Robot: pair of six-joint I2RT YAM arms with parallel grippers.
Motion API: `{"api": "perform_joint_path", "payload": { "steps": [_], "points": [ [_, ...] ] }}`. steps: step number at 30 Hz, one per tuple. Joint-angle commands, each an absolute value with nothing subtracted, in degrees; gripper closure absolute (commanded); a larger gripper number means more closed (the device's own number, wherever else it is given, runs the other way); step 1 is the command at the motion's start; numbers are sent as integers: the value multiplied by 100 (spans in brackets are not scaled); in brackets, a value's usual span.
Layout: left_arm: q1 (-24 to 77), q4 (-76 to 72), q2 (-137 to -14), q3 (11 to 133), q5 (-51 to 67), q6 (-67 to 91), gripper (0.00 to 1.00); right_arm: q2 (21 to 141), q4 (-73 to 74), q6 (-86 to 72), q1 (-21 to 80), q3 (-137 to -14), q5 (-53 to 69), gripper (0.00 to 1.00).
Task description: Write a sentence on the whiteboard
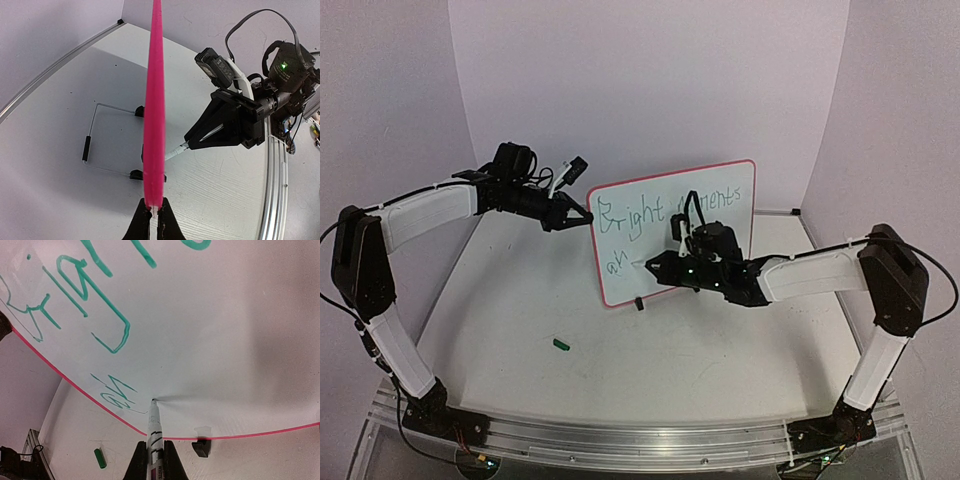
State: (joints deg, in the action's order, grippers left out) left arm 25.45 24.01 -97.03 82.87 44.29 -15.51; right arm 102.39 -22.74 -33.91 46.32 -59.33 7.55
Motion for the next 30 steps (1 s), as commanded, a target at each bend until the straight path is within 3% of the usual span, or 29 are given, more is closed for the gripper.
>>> {"api": "perform_joint_path", "payload": {
  "steps": [1,14,30],
  "points": [
    [2681,2841,-9778,8385,4483,-1629,100,9976,-2467,-3431,4542,-5932,652,100],
    [2681,2841,-9782,8385,4474,-1637,100,9715,-2466,-3371,4382,-5905,663,100],
    [2681,2840,-9796,8393,4483,-1628,100,10218,-2504,-3383,4377,-6208,1302,100]
  ]
}}
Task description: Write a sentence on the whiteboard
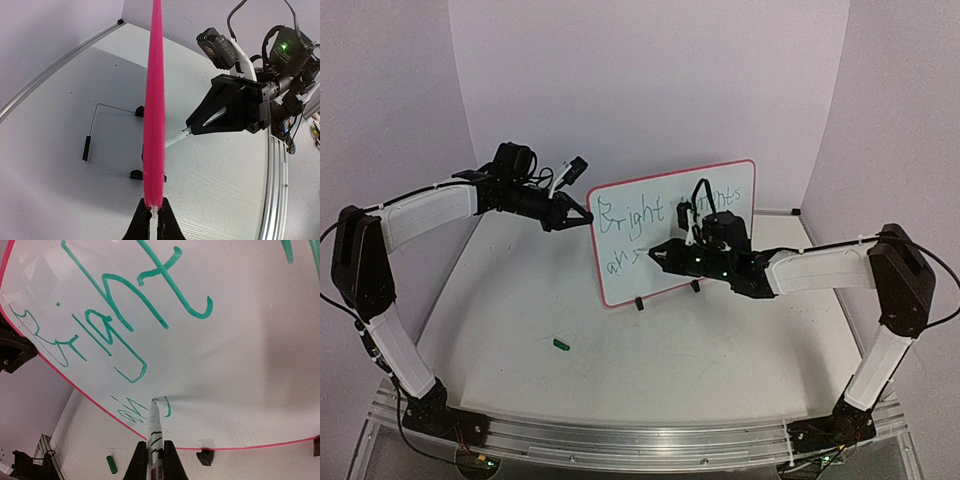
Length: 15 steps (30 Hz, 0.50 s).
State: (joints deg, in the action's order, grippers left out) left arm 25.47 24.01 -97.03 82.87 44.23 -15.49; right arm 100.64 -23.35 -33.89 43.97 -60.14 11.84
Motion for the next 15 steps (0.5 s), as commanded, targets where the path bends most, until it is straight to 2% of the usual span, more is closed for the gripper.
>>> {"api": "perform_joint_path", "payload": {
  "steps": [1,15],
  "points": [
    [2678,2843,-9794,8394,4483,-1631,100,10243,-2505,-3388,4378,-6205,1294,100],
    [2681,2841,-9782,8393,4488,-1627,100,10410,-2496,-3510,4377,-5976,1173,100]
  ]
}}
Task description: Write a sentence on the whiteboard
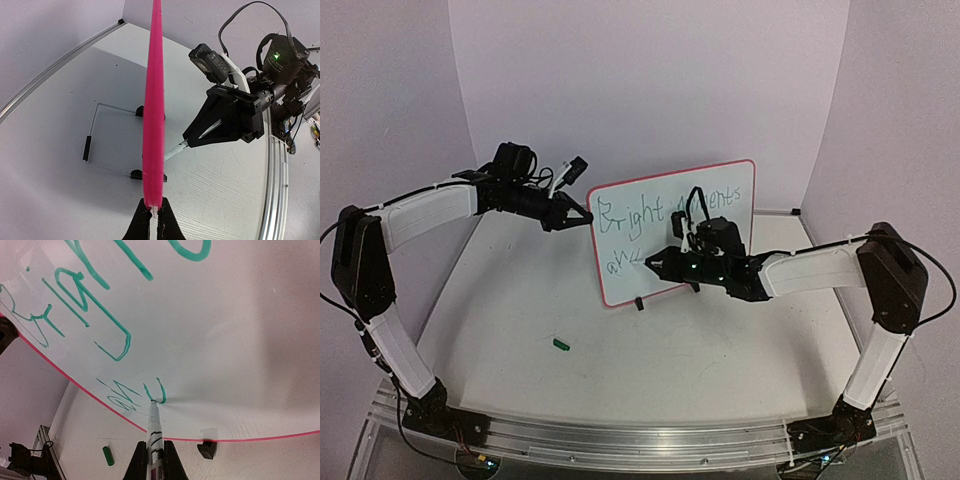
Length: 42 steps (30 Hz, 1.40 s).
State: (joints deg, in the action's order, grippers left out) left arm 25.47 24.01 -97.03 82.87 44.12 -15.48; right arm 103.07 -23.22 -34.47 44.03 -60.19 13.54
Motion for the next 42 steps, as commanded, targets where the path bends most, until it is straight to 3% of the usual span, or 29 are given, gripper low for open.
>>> {"api": "perform_joint_path", "payload": {
  "steps": [1,42],
  "points": [
    [2681,2842,-9785,8394,4491,-1626,100,10418,-2493,-3517,4377,-5970,1159,100],
    [2689,2842,-9791,8394,4508,-1612,100,9899,-2184,-3491,4351,-5801,414,100]
  ]
}}
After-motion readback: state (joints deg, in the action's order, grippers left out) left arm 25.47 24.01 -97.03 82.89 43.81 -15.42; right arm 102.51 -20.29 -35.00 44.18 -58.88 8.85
